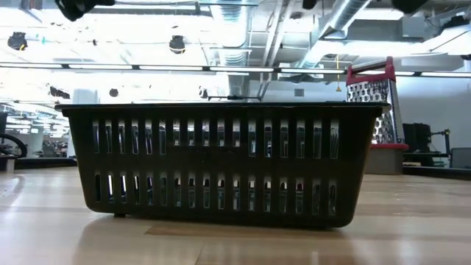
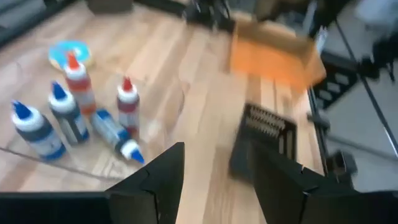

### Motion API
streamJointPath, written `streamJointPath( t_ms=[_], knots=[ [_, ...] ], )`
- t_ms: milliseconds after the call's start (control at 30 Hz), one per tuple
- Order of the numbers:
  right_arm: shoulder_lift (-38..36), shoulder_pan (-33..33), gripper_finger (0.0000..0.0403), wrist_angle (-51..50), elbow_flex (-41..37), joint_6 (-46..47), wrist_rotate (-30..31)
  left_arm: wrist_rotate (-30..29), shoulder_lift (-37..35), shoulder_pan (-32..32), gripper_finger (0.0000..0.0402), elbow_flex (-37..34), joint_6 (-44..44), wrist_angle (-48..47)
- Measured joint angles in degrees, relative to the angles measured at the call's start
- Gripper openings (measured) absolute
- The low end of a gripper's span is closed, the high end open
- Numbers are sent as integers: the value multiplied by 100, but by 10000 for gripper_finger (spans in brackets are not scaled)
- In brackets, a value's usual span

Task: Pick & Place Food Item
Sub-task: Put the green donut into the black bin

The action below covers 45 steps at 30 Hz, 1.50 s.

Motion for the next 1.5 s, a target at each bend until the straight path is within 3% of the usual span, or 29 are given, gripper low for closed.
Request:
streamJointPath(
  t_ms=[233,333,533,633,767,1000,1500],
  knots=[
    [-697,204,193,-1005,0,254,4,1370,245,-226,172,0,-461,-445],
    [-907,413,193,-1223,0,255,103,1621,383,-490,172,0,-919,-634],
    [-1258,858,193,-1733,0,192,574,1597,706,-882,172,0,-2006,-646],
    [-1426,1005,193,-2145,0,191,829,1139,788,-845,172,0,-2411,-446],
    [-1653,1132,193,-3229,0,429,1353,434,761,-421,172,0,-2161,79],
    [-2147,1070,193,-4557,0,1000,1460,354,443,387,172,2,-1487,461],
    [-2597,1049,193,-5227,0,1247,1412,300,-469,440,172,2,-1002,594]
  ],
)
